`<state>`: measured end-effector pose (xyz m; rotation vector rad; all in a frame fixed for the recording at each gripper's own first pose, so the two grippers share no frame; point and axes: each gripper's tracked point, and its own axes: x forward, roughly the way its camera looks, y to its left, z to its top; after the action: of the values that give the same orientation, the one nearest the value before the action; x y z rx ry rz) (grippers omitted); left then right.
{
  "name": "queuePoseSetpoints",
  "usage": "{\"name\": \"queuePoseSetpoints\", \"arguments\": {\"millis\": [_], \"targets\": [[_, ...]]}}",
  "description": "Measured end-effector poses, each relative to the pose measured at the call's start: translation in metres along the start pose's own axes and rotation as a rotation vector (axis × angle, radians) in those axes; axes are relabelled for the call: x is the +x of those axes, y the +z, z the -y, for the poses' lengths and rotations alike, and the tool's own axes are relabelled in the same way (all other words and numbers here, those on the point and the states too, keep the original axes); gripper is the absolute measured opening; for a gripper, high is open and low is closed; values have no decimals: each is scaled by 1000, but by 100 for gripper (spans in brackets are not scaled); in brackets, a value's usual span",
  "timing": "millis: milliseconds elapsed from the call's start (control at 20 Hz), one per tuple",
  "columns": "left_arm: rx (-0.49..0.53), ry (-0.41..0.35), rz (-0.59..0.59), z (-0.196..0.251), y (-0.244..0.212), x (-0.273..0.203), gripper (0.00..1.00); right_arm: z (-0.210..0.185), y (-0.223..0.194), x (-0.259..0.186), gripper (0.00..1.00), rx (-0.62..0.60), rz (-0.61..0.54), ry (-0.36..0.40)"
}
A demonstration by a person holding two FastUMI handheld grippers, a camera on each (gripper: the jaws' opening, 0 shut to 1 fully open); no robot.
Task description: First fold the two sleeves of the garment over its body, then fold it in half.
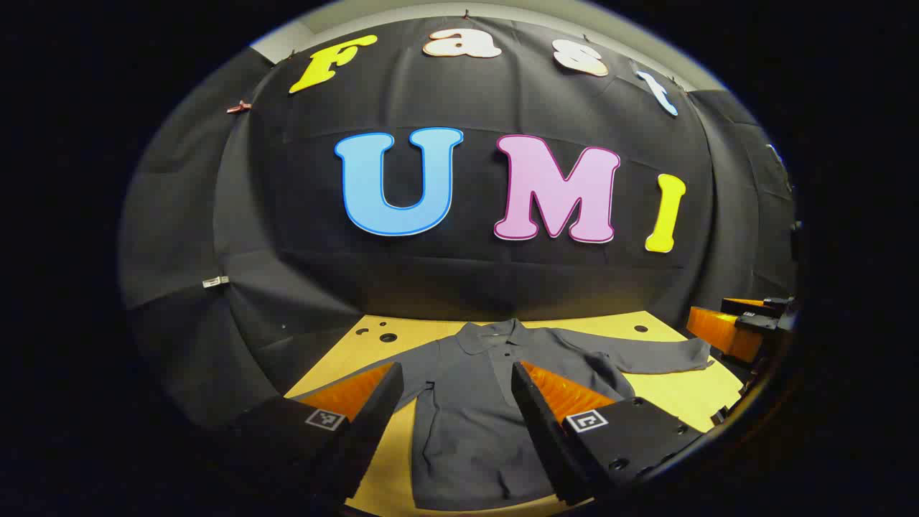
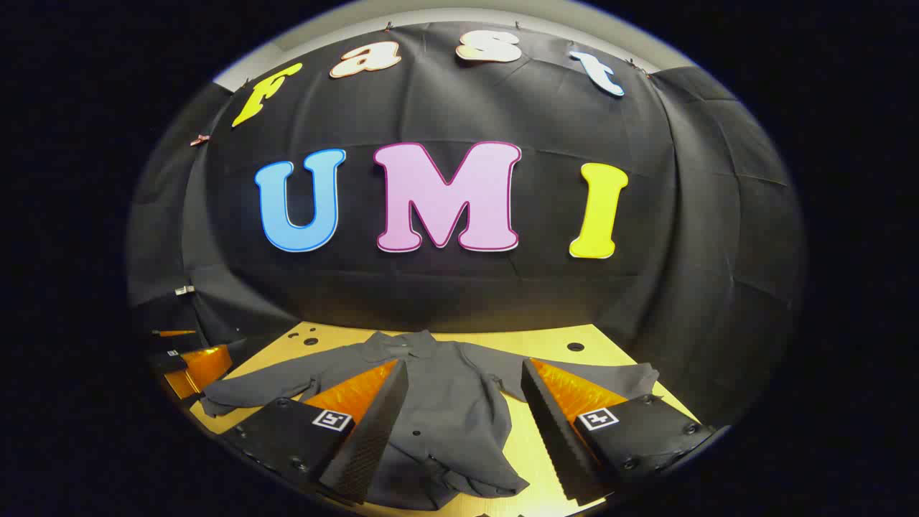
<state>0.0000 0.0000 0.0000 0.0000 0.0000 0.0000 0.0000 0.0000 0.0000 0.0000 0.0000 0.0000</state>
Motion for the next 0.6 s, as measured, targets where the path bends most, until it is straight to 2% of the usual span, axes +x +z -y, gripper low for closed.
{"name": "queuePoseSetpoints", "arguments": {"millis": [350,600], "targets": [[83,-27,33,8,10,15,95,10,-7,13,98,34,-45,-36],[50,-42,-2,10,1,22,95,9,-9,17,98,36,-58,-34]]}}
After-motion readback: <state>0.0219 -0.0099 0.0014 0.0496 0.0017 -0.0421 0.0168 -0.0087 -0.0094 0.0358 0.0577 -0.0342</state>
